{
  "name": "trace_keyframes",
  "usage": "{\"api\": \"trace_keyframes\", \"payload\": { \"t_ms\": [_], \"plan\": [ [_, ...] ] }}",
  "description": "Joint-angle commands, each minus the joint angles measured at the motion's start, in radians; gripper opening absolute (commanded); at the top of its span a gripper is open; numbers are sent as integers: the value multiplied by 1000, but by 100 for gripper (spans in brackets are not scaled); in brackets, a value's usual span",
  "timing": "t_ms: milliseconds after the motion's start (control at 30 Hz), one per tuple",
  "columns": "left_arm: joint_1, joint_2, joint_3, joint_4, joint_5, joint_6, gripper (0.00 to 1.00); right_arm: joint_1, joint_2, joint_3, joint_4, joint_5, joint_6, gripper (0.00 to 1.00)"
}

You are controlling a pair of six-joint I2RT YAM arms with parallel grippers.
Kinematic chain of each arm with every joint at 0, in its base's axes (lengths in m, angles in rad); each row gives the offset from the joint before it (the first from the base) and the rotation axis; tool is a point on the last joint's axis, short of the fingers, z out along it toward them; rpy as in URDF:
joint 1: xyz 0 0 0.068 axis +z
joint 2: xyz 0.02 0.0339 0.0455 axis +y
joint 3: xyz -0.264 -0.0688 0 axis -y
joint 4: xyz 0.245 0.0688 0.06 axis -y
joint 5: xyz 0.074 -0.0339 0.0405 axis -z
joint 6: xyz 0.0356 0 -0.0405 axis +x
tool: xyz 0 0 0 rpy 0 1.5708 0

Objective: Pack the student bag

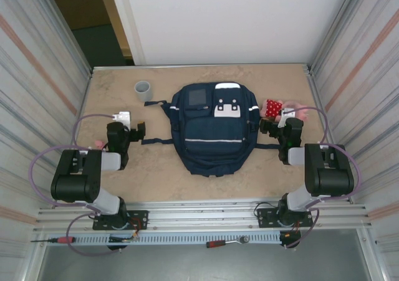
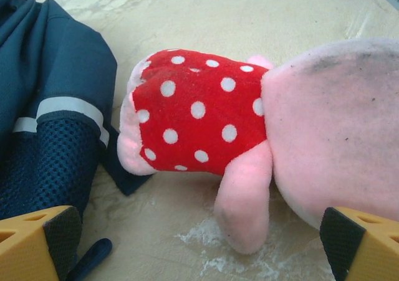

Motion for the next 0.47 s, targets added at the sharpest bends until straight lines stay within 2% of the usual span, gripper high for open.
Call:
{"api": "trace_keyframes", "payload": {
  "t_ms": [0,167,433],
  "plan": [
    [-5,-4,17,8,8,0,99,1,2,-4,24,14,11,99],
    [-5,-3,17,7,8,1,99,15,1,-3,25,41,6,99],
    [-4,-4,17,7,8,3,99,-3,2,-1,17,13,15,99]
  ]
}}
